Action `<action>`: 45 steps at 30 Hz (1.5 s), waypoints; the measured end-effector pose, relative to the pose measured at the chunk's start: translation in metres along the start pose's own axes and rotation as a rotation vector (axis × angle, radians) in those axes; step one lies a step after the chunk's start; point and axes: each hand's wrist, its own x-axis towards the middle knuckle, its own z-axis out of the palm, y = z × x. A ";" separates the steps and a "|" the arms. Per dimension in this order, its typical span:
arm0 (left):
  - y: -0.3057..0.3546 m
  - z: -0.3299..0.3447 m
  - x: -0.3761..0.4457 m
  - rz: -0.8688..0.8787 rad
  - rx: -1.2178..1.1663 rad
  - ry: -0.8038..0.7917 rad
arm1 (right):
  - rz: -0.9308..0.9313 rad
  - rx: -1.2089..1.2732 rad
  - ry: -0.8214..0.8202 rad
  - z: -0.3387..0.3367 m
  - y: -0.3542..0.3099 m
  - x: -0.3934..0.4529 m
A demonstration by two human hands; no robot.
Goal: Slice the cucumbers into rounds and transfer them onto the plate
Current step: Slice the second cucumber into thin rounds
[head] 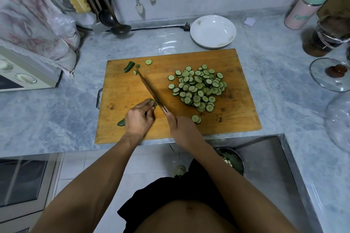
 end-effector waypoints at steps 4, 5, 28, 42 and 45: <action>0.002 -0.001 -0.005 0.032 0.068 0.036 | 0.052 -0.014 0.024 -0.012 0.008 -0.004; 0.000 -0.001 -0.006 0.033 0.068 0.029 | 0.059 -0.014 0.024 -0.016 0.011 -0.005; -0.009 0.000 0.000 0.009 -0.038 0.005 | -0.021 0.011 -0.068 -0.030 -0.005 -0.035; -0.008 -0.003 0.001 0.069 -0.023 0.016 | 0.005 -0.046 -0.106 -0.002 -0.004 0.002; -0.007 -0.002 0.000 0.048 -0.025 0.034 | -0.017 -0.027 -0.051 -0.002 -0.007 -0.003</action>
